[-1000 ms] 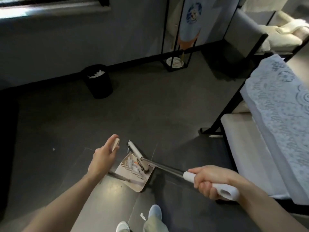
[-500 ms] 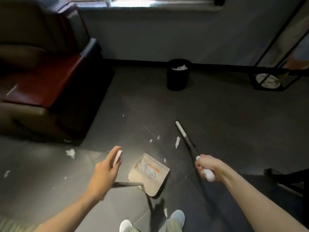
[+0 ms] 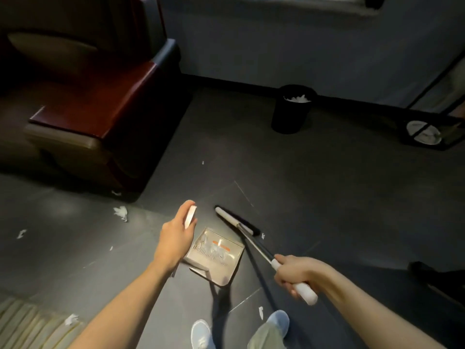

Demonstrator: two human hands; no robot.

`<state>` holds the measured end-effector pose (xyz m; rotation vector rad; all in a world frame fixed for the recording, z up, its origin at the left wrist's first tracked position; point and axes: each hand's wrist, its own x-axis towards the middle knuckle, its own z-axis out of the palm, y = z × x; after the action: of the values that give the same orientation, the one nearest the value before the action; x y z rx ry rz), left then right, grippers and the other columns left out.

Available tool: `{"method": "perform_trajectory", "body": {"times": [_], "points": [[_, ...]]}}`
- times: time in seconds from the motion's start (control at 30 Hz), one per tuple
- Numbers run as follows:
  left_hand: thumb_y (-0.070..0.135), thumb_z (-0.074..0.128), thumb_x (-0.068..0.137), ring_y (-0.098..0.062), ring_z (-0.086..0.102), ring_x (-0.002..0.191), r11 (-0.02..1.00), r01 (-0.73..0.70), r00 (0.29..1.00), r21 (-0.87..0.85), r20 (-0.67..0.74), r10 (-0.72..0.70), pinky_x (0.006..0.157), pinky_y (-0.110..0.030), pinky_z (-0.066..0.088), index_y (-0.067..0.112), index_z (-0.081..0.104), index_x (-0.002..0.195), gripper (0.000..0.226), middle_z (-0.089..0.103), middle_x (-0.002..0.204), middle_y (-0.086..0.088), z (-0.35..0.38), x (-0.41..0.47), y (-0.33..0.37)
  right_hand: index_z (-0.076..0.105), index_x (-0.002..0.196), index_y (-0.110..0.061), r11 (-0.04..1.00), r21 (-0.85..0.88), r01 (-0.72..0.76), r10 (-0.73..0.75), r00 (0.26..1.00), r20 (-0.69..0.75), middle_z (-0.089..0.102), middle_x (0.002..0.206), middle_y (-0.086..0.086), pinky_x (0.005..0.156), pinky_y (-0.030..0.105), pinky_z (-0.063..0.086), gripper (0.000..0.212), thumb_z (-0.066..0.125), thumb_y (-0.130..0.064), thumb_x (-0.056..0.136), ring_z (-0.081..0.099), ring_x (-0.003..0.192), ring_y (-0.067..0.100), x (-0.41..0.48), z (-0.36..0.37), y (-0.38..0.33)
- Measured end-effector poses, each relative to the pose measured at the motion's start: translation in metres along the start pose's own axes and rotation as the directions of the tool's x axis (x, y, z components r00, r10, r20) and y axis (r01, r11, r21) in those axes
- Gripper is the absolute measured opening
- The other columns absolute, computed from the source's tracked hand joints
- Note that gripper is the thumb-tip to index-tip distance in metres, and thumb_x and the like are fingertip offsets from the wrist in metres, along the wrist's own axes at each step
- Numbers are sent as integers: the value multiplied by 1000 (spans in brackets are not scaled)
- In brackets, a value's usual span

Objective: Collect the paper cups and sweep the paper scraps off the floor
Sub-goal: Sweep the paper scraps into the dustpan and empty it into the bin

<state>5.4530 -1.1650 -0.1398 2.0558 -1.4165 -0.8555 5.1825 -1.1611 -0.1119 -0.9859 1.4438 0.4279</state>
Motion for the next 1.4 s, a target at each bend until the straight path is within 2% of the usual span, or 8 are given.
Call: {"method": "perform_trajectory", "body": {"times": [0.13, 0.47, 0.73, 0.83, 0.97, 1.07, 1.17, 1.4], "points": [[30, 49, 97, -21, 57, 59, 999, -21, 1000, -38, 18, 22, 54, -35, 49, 48, 41, 119, 30, 58, 74, -4, -11, -1, -11, 36, 142, -25, 990, 131, -44, 35, 997, 70, 42, 49, -2, 40, 17, 34, 65, 38, -1, 81, 36, 41, 6, -30, 10, -7], [31, 51, 97, -13, 59, 74, 990, -137, 969, -7, 204, 136, 58, -24, 49, 55, 40, 123, 37, 60, 94, 3, -30, -21, -34, 35, 143, -33, 930, 367, -20, 46, 997, -61, 41, 50, -1, 34, 16, 30, 71, 45, 2, 82, 35, 37, 7, -98, 27, 28], [30, 51, 97, -13, 56, 67, 987, -154, 952, 35, 275, 139, 59, -24, 47, 51, 45, 122, 34, 61, 87, 4, -35, -33, -45, 41, 137, -11, 994, 110, -13, 40, 970, -241, 51, 50, 3, 43, 22, 40, 58, 41, -1, 80, 46, 40, 14, -56, 47, 27], [30, 51, 97, -13, 57, 72, 986, -158, 954, 54, 267, 138, 66, -29, 49, 49, 45, 125, 35, 63, 92, 1, -34, -31, -42, 37, 135, -4, 994, 106, -41, 61, 980, -190, 54, 66, 10, 52, 28, 42, 57, 40, 1, 79, 49, 50, 16, -37, 68, 20], [31, 49, 97, -16, 60, 77, 981, -174, 956, 83, 253, 148, 71, -34, 52, 43, 43, 131, 36, 63, 93, -2, -32, -30, -37, 40, 128, -16, 923, 375, -81, 97, 995, -24, 45, 58, 4, 43, 20, 36, 51, 38, 2, 80, 41, 41, 8, -37, 98, 10], [32, 48, 97, -16, 60, 77, 975, -201, 954, 99, 244, 172, 69, -33, 52, 42, 42, 132, 36, 62, 93, -1, -36, -28, -38, 38, 142, -15, 840, 534, -100, 87, 995, 49, 39, 49, 0, 33, 13, 31, 59, 37, 3, 86, 35, 33, 4, -48, 87, -1], [33, 47, 98, -14, 57, 75, 962, -244, 942, 120, 266, 205, 69, -35, 52, 46, 40, 130, 36, 61, 92, 2, -44, -22, -43, 28, 148, -7, 817, 568, -100, 64, 995, 83, 37, 45, -1, 30, 12, 28, 62, 36, 5, 87, 33, 31, 3, -64, 57, -18], [33, 51, 96, -16, 57, 66, 985, -166, 983, 55, 91, 161, 63, -36, 51, 45, 43, 129, 37, 62, 84, 1, -81, 18, -60, 38, 138, -23, 852, 522, 29, -36, 999, 3, 44, 45, -1, 30, 14, 32, 55, 40, 2, 88, 38, 31, 4, -59, 10, -86]]}}
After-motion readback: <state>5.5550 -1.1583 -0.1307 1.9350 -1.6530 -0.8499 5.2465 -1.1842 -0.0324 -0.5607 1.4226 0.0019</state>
